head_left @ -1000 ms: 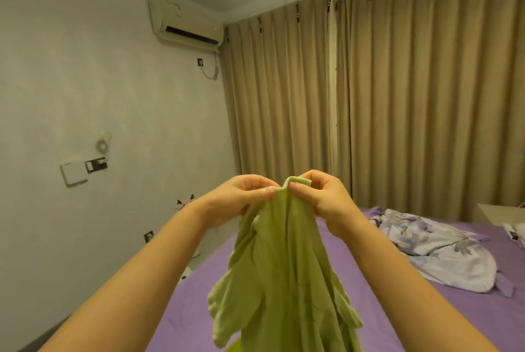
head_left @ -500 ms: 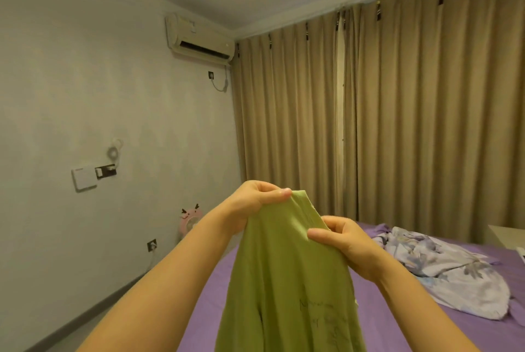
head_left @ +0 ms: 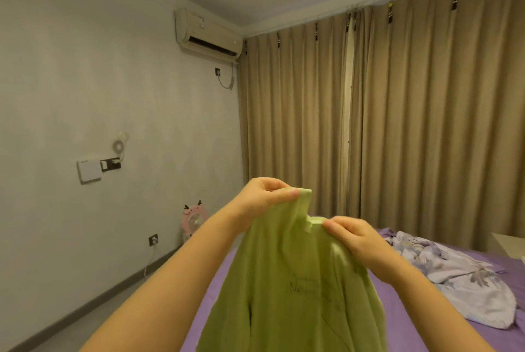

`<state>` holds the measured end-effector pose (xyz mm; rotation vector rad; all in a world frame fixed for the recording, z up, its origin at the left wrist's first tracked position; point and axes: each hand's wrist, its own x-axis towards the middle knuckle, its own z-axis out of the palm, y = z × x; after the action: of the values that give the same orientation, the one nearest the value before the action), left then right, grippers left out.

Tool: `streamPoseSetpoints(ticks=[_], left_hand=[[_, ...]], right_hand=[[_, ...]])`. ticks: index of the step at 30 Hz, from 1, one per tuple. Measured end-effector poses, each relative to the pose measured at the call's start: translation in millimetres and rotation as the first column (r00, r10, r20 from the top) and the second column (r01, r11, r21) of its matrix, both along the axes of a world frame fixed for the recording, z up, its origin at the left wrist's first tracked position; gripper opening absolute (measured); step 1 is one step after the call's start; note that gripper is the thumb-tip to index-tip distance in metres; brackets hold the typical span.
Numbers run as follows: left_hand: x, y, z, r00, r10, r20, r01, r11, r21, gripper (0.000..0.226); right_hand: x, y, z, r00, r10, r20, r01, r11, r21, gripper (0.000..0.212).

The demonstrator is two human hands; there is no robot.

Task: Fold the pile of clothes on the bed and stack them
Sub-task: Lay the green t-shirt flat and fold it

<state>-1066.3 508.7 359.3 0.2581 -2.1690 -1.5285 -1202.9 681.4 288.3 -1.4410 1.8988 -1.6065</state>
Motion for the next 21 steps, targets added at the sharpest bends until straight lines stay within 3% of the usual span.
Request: streamPoseSetpoints(ticks=[3, 8, 14, 17, 21], left_hand=[[-1.1, 5.8, -6.8, 0.99, -0.133, 0.051, 0.135, 0.99, -0.035, 0.024], [1.0, -2.0, -13.4, 0.961, -0.218, 0.167, 0.235, 0.968, -0.085, 0.032], [12.8, -29.0, -9.6, 0.99, -0.138, -0.04, 0.139, 0.99, 0.03, 0.014], [20.0, -41.3, -11.6, 0.995, -0.101, -0.019, 0.101, 0.995, 0.002, 0.017], [23.7, -31.2, -13.6, 0.965, -0.257, 0.053, 0.26, 0.964, -0.051, 0.028]], right_hand=[[15.5, -16.5, 21.7, 0.996, -0.024, -0.086, 0.021, 0.999, -0.043, 0.031], [27.0, -28.6, 40.1, 0.998, -0.034, 0.057, 0.04, 0.994, -0.102, 0.018], [16.7, -1.9, 23.5, 0.987, -0.047, 0.155, 0.051, 0.998, -0.021, 0.023], [19.3, -0.8, 22.3, 0.97, -0.067, 0.235, 0.09, 0.992, -0.086, 0.03], [43.7, -22.2, 39.0, 0.975, -0.082, 0.207, 0.115, 0.981, -0.155, 0.028]])
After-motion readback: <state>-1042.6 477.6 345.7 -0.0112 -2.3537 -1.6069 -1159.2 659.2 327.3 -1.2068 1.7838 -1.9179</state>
